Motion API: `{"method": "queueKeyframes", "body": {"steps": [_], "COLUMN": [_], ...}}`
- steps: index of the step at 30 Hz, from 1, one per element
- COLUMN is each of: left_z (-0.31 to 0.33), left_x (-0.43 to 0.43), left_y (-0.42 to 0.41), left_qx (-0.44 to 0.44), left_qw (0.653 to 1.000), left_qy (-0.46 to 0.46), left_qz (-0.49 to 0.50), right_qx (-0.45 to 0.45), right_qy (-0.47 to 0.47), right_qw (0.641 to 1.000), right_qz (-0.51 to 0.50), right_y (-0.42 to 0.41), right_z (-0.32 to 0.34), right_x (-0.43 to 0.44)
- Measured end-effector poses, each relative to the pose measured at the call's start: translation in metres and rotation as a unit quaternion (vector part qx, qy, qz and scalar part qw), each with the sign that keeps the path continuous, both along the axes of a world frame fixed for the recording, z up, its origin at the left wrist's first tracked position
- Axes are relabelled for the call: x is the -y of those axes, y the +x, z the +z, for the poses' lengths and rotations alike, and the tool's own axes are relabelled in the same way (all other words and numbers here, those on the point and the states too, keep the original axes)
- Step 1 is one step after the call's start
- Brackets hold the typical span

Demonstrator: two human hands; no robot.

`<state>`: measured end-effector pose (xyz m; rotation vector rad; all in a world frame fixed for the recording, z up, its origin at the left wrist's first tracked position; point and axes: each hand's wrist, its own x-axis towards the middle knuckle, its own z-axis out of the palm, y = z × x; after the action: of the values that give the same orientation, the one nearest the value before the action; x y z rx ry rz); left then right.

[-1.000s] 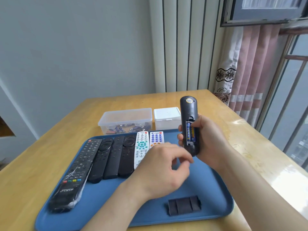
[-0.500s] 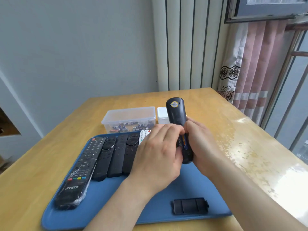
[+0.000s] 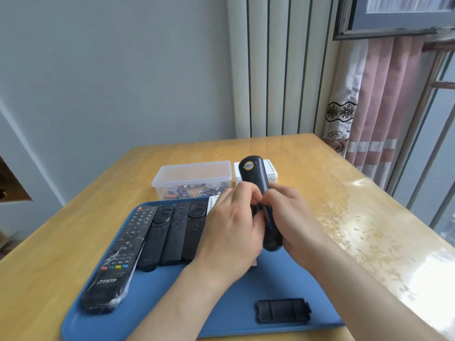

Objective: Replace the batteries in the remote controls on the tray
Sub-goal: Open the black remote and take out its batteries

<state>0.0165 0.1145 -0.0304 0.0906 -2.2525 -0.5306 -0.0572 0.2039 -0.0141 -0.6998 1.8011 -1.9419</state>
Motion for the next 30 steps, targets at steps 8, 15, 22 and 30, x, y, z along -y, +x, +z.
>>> {"method": "queueKeyframes", "body": {"steps": [8, 15, 22, 30], "left_z": [0.005, 0.009, -0.001, 0.0], "left_x": [0.005, 0.001, -0.004, 0.0], "left_y": [0.002, 0.008, 0.002, -0.002], "left_qx": [0.001, -0.007, -0.03, -0.041], "left_qw": [0.997, 0.993, 0.992, 0.994], "left_qy": [0.072, 0.102, 0.115, 0.101], "left_qz": [-0.011, -0.052, -0.029, 0.012], "right_qx": [-0.003, 0.031, 0.099, 0.162], "right_qy": [-0.007, -0.015, -0.064, -0.108], "right_qw": [1.0, 0.999, 0.992, 0.975], "right_qz": [0.007, 0.016, 0.041, 0.11], "right_y": [0.001, 0.003, -0.003, -0.007], "right_z": [-0.003, 0.0, -0.002, -0.001], "right_x": [0.003, 0.001, 0.001, -0.002]}}
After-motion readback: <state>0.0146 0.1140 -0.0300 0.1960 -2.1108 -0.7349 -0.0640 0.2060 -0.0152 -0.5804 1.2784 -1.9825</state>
